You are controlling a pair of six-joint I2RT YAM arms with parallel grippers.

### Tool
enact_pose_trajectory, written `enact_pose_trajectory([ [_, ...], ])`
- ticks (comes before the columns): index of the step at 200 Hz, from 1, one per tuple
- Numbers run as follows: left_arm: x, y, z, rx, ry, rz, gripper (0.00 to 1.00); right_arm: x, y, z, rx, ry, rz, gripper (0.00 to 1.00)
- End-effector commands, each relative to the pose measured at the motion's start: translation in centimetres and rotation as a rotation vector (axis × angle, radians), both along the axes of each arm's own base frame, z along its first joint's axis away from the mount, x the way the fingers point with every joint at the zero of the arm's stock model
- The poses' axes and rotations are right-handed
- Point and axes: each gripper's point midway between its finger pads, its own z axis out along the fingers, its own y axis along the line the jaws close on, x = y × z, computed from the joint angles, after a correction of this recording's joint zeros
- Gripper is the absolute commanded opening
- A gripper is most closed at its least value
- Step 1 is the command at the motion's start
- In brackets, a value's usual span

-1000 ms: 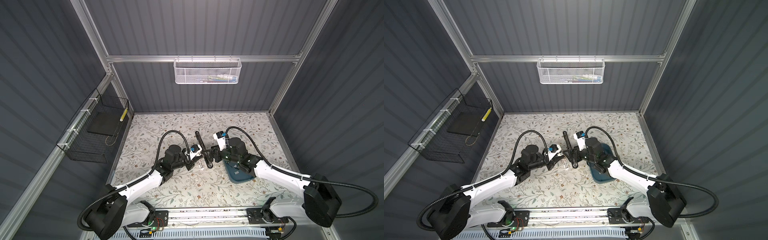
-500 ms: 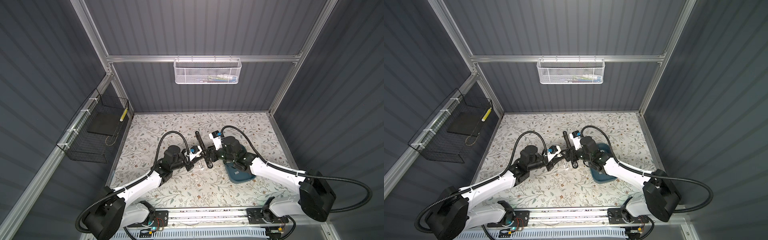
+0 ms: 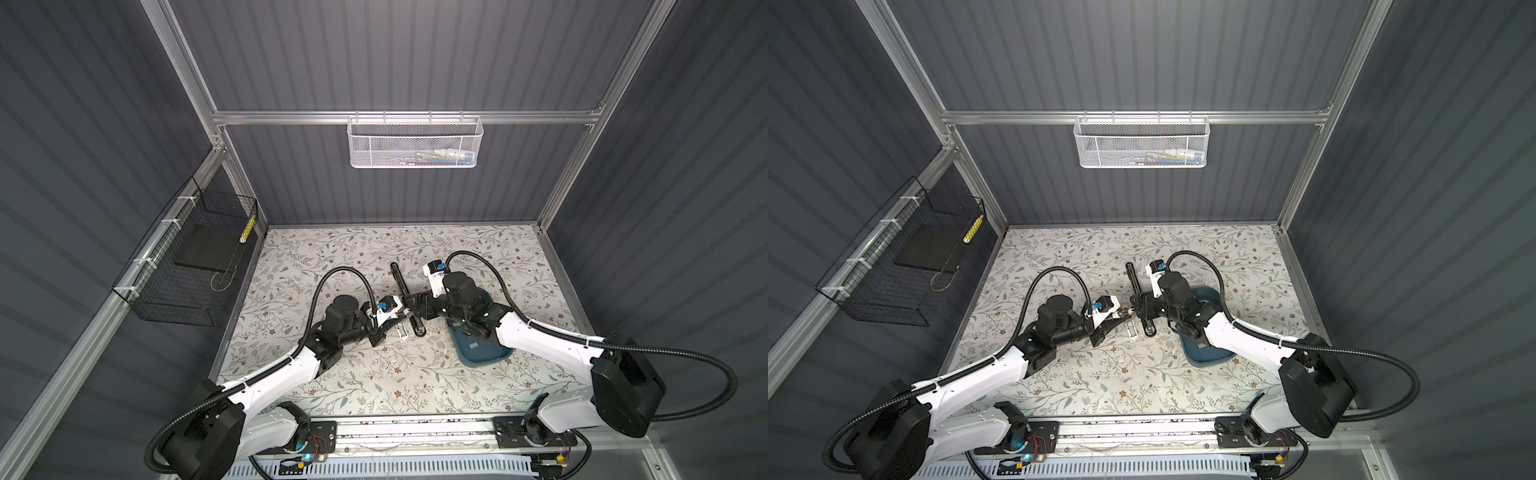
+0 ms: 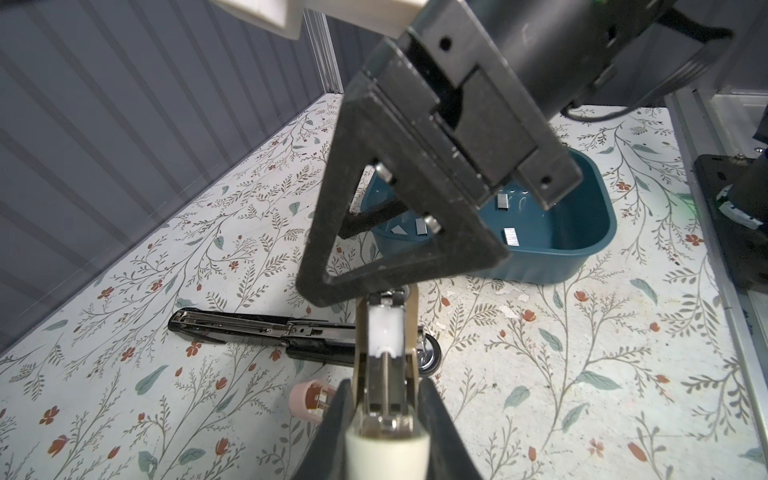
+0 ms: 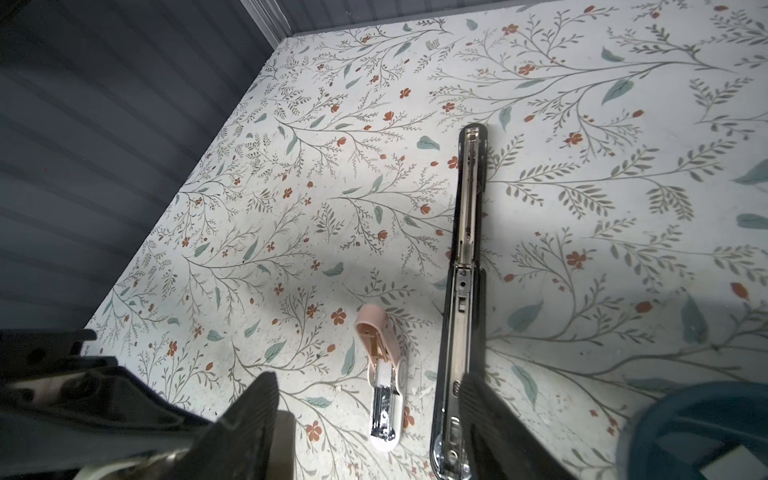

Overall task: Load the staples into the stapler
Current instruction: 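Close the right gripper on the beige object held by the left gripper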

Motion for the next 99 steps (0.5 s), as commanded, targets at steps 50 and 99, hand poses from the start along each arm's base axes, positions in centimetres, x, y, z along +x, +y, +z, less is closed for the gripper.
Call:
enact_pose_trajectory([
  [50,-1.4,0.6,4.6,-0.147,-0.164,-0.016,0.00,0.8,-2.4,-0.1,-0.115,-0.037,-0.089,0.72],
  [99,-1.8,0.7,4.5,-0.155,-0.174,-0.026,0.00,0.0,-2.8,1.5,-0.070,-0.090,-0.075,0.75],
])
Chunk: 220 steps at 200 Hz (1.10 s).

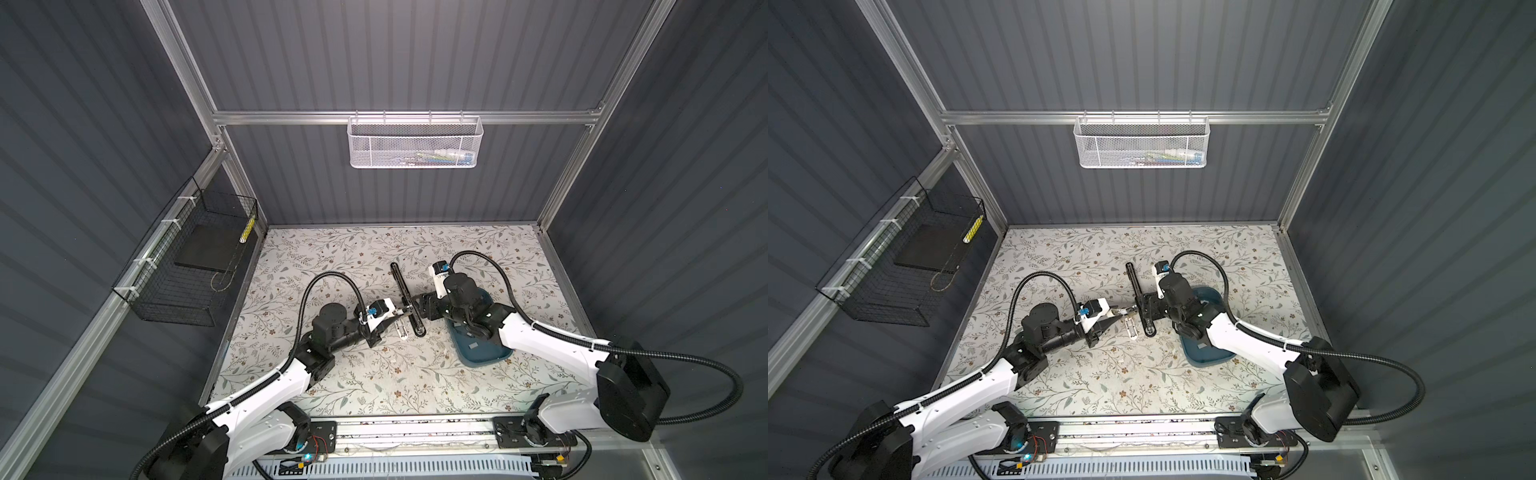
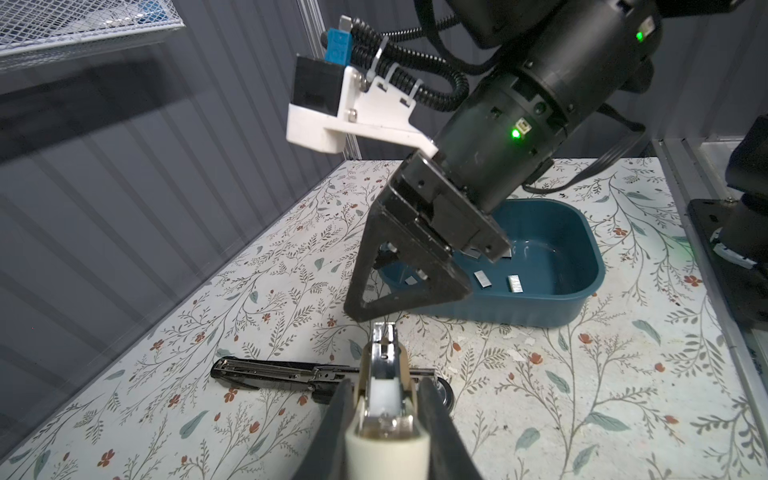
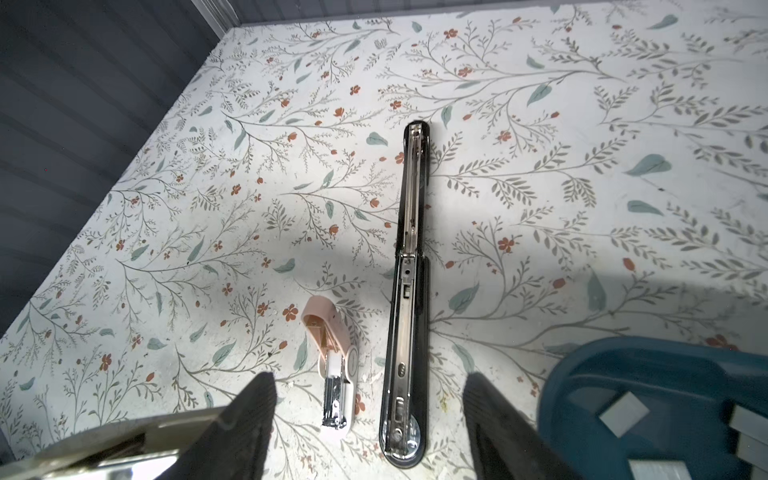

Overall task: Load the staples into the stapler
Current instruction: 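Close the right gripper on the beige object held by the left gripper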

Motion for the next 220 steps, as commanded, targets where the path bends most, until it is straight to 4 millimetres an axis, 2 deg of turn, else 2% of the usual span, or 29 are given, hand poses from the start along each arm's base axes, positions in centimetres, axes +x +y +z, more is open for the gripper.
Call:
enact_pose_trajectory([
  [1,-0.6,-0.1,0.8,-0.035,-0.034,-0.023,0.00,-0.4,-0.6,1.6,0.019,-0.060,0.004,0.75],
  [19,-0.7,0.0,0.9,-0.037,-0.048,-0.018,0.00,-1.1,-0.8,3.2,0.045,-0.133,0.039,0.79],
  [37,-0.6,0.2,0.8,-0.031,-0.050,-0.005,0.00,-1.8,-1.7,5.0,0.071,-0.255,0.055,0.88],
  [46,-0.6,0.3,0.7,-0.026,-0.051,-0.004,0.00,-2.9,-1.3,5.3,0.074,-0.331,0.135,0.88],
  [49,-0.6,0.3,0.7,-0.025,-0.050,-0.004,0.00,-3.5,-1.3,6.3,0.089,-0.382,0.169,0.87],
  [56,-0.6,0.2,0.7,-0.021,-0.048,-0.008,0.00,-4.8,-0.7,6.9,0.101,-0.475,0.265,0.86],
  [71,-0.8,0.1,0.8,-0.019,-0.047,-0.023,0.00,-6.3,-0.6,7.2,0.104,-0.619,0.344,0.87],
  [81,-1.0,0.0,0.8,-0.019,-0.047,-0.036,0.00,-6.4,-0.7,6.7,0.070,-0.648,0.359,0.88],
  [101,-1.4,-0.3,0.9,-0.013,-0.040,-0.064,0.00,-4.8,-1.3,5.4,-0.011,-0.589,0.293,0.89],
  [117,-1.9,-0.5,1.2,-0.019,-0.045,-0.094,0.00,-4.3,-0.9,4.5,-0.042,-0.548,0.297,0.89],
  [127,-2.3,-0.6,1.4,-0.026,-0.052,-0.119,0.00,-4.2,-0.8,4.7,-0.039,-0.539,0.299,0.89],
  [129,-2.4,-0.6,1.4,-0.027,-0.055,-0.123,0.00,-4.0,-0.6,3.9,-0.049,-0.519,0.303,0.89],
  [134,-2.5,-0.7,1.5,-0.030,-0.059,-0.132,0.00,-3.9,-0.6,3.7,-0.050,-0.505,0.299,0.89],
  [178,-3.2,-0.9,1.7,-0.040,-0.069,-0.171,0.00,-4.3,0.4,3.5,-0.019,-0.461,0.348,0.87],
  [220,-3.1,-0.3,2.8,-0.123,-0.082,-0.131,0.00,-4.4,1.7,1.7,-0.045,-0.414,0.416,0.85],
])
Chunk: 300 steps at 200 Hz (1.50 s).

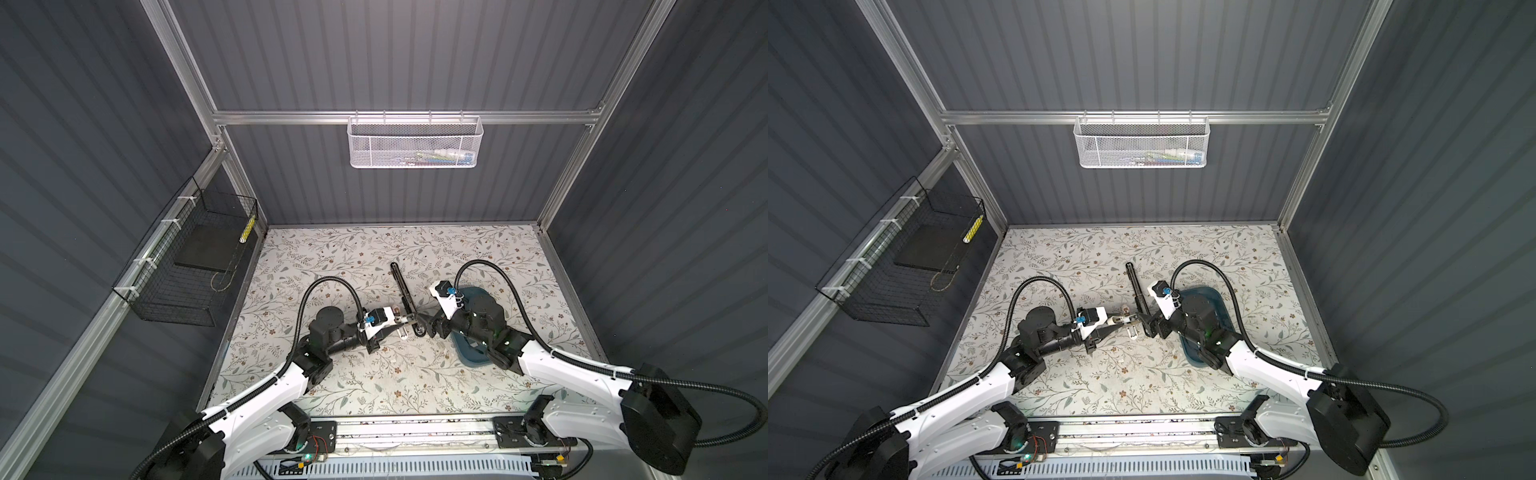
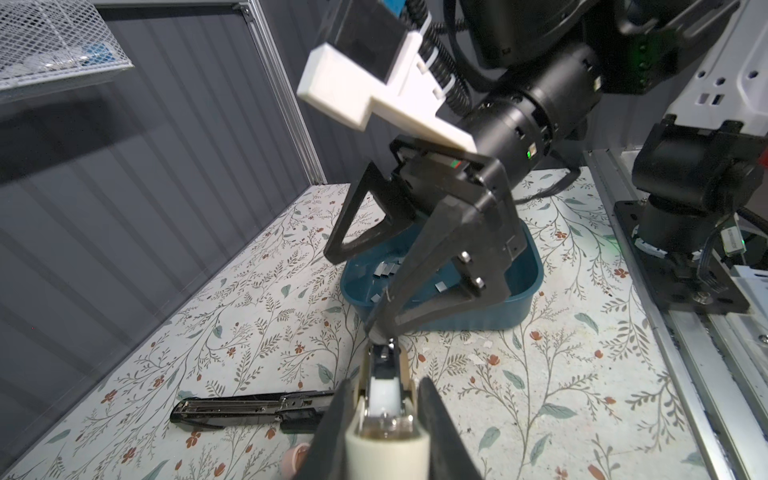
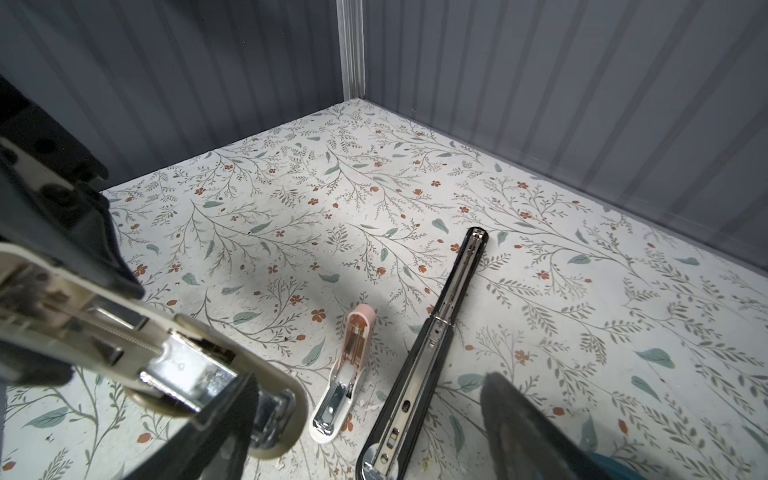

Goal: Load the staples into the stapler

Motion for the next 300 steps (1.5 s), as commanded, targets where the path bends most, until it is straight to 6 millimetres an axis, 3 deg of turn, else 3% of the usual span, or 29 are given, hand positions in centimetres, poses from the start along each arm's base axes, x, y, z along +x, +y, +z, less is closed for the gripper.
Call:
enact_pose_trajectory([
  [1,-0.6,0.2,2.1,-0.090,-0.046,-0.002,0.00,-0.2,1.0,-0.4,-0.022,0.010,0.052,0.85],
  [46,-0.5,0.6,2.4,-0.106,-0.054,0.021,0.00,0.1,1.4,-0.8,-0.030,0.024,0.058,0.87],
  [102,-0.9,0.1,1.2,-0.029,-0.087,-0.028,0.00,-4.2,1.0,1.4,-0.010,-0.244,0.257,0.87],
  [105,-0.9,0.1,1.1,-0.024,-0.088,-0.031,0.00,-4.8,1.0,2.2,0.002,-0.267,0.282,0.87],
  [154,-2.2,0.0,1.2,-0.011,-0.141,-0.099,0.00,-7.3,2.2,1.6,-0.070,-0.222,0.474,0.75],
  [174,-3.1,-0.7,1.4,0.002,-0.112,-0.181,0.00,-7.7,2.6,1.4,-0.089,-0.204,0.506,0.75],
  [189,-3.7,-1.3,1.3,0.020,-0.074,-0.242,0.00,-7.7,3.1,0.0,-0.126,-0.170,0.522,0.75],
  [227,-3.9,-1.9,0.8,0.044,-0.023,-0.299,0.00,-7.8,3.5,-0.6,-0.163,-0.169,0.525,0.76],
  [300,-4.2,-2.0,0.7,0.047,-0.026,-0.325,0.00,-8.2,3.9,-0.5,-0.147,-0.160,0.549,0.67],
])
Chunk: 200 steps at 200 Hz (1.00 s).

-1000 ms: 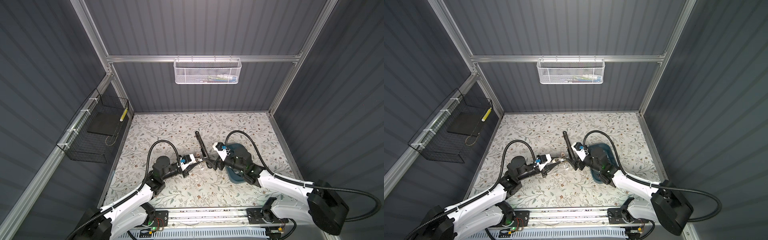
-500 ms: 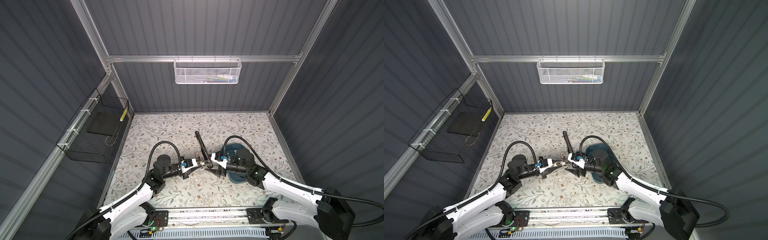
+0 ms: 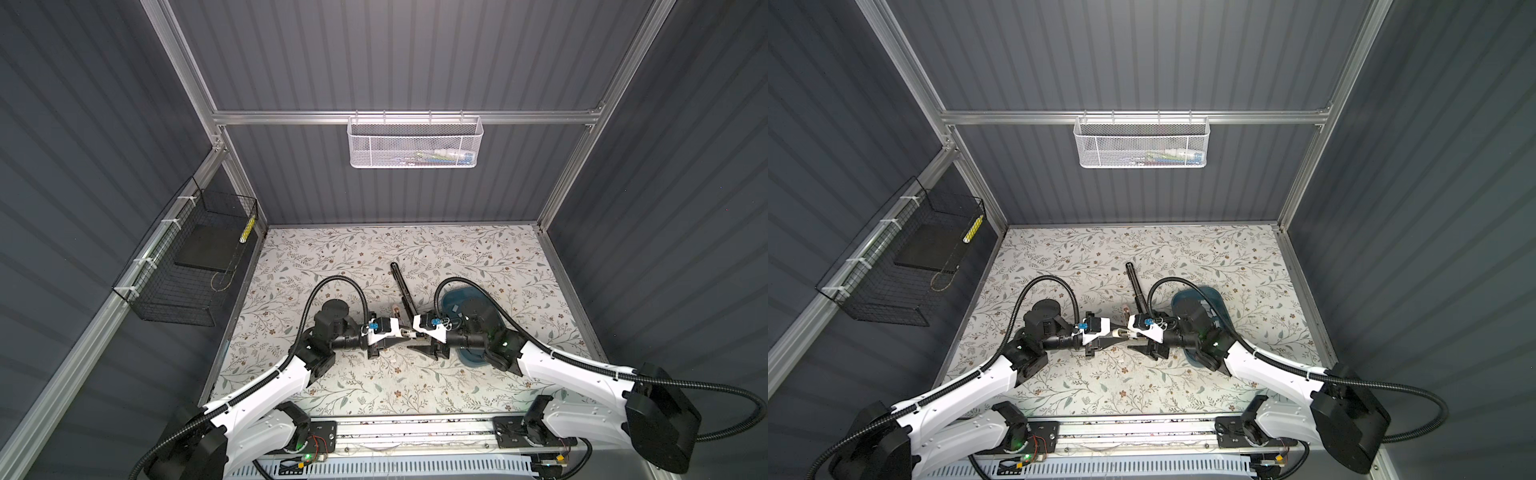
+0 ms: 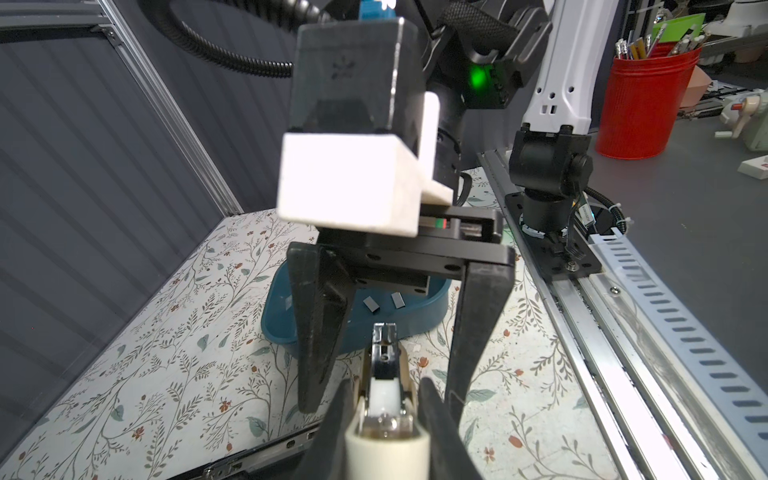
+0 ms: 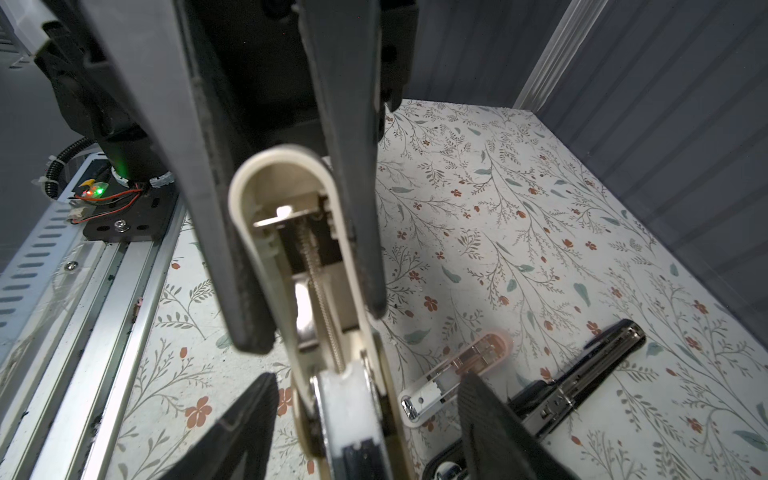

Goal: Load the staples into the stapler

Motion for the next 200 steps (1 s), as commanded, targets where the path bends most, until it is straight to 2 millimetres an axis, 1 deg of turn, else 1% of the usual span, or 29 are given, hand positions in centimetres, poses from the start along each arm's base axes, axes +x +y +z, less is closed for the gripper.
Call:
enact_pose_trajectory([
  [1,-0.3,-0.4,0.9,-0.009,-0.027,-0.039,0.00,-0.4,0.5,0.9,0.019,-0.004,0.034,0.67],
  [15,-0.3,-0.5,0.8,-0.007,-0.023,-0.043,0.00,-0.6,0.6,1.1,0.025,0.005,0.049,0.61],
  [37,-0.2,-0.4,0.6,0.002,-0.025,-0.031,0.00,-0.9,0.7,1.1,0.021,0.019,0.067,0.49],
  [63,-0.2,-0.5,0.6,-0.003,-0.026,-0.033,0.00,-1.0,0.9,1.0,0.016,0.033,0.077,0.40],
  [83,-0.3,-0.4,0.8,-0.010,-0.032,-0.035,0.00,-1.0,1.0,1.0,0.006,0.046,0.082,0.28],
  [109,-0.2,-0.2,1.1,-0.037,-0.045,-0.016,0.00,-0.8,1.1,0.8,0.000,0.053,0.075,0.19],
  [114,-0.2,-0.1,1.3,-0.045,-0.046,-0.006,0.08,-0.8,1.1,0.9,0.001,0.054,0.073,0.18],
  [126,0.3,0.1,1.6,-0.071,-0.044,0.039,0.32,-0.7,1.1,0.9,0.002,0.055,0.070,0.14],
  [139,0.6,0.5,2.0,-0.110,-0.057,0.083,0.43,-0.6,1.1,0.9,0.003,0.052,0.061,0.09],
  [147,0.8,0.7,2.2,-0.137,-0.066,0.107,0.51,-0.4,1.1,1.0,0.005,0.050,0.053,0.07],
  [152,1.0,0.9,2.4,-0.153,-0.061,0.125,0.59,-0.3,1.1,1.0,0.006,0.050,0.048,0.06],
  [165,1.6,1.2,2.8,-0.185,-0.054,0.176,0.83,0.2,1.1,1.1,0.009,0.054,0.018,0.04],
  [170,1.8,1.4,2.9,-0.191,-0.053,0.193,0.86,0.4,1.0,1.1,0.008,0.056,0.001,0.03],
  [175,2.0,1.5,2.9,-0.193,-0.054,0.210,0.86,0.8,0.9,1.0,0.007,0.062,-0.023,0.00],
  [189,2.6,2.0,3.0,-0.203,-0.059,0.263,0.88,2.0,0.6,1.0,0.004,0.071,-0.093,0.00],
  [200,3.3,2.5,3.1,-0.217,-0.054,0.322,0.92,3.1,0.2,0.9,0.004,0.081,-0.164,0.00],
])
